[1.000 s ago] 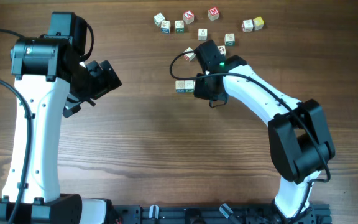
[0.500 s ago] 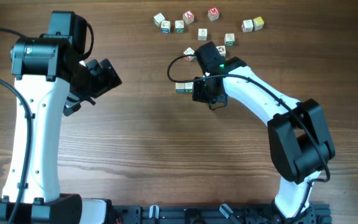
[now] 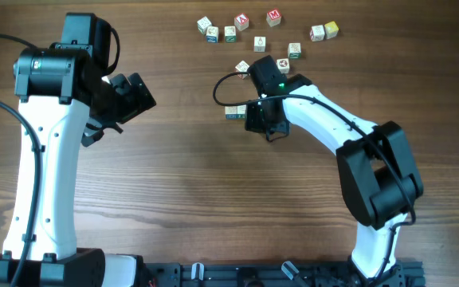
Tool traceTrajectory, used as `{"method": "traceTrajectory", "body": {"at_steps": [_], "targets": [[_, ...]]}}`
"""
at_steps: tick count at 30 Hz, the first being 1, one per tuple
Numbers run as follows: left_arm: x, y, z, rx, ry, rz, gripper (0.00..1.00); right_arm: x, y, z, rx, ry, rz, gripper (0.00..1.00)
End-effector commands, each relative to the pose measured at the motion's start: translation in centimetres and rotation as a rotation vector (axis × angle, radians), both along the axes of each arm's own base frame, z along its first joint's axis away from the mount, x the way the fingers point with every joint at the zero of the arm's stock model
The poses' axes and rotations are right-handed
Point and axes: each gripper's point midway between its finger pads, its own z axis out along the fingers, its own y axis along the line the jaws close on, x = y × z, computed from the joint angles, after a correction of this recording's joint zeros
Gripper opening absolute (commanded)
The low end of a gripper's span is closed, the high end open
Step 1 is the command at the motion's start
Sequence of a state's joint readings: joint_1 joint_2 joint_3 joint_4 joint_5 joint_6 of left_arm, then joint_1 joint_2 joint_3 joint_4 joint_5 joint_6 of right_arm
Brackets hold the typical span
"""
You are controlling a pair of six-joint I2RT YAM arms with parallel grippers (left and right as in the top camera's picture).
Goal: Form a circle
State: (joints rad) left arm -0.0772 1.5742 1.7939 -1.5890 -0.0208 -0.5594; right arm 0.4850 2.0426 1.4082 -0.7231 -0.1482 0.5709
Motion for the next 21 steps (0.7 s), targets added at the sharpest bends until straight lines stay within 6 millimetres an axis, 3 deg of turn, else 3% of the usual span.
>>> {"method": "traceTrajectory", "body": {"at_steps": [1,21], "targets": [[-0.03,0.27,0.15,0.012,-0.009,0.009,1.00,-0.28,-0.50,-1.32,0.012,0.045,-0.019,0.05],[-0.02,0.33,0.15,0.016,-0.010,0.010,1.00,0.40,-0.42,-1.20,0.023,0.019,-0.019,0.05]]}}
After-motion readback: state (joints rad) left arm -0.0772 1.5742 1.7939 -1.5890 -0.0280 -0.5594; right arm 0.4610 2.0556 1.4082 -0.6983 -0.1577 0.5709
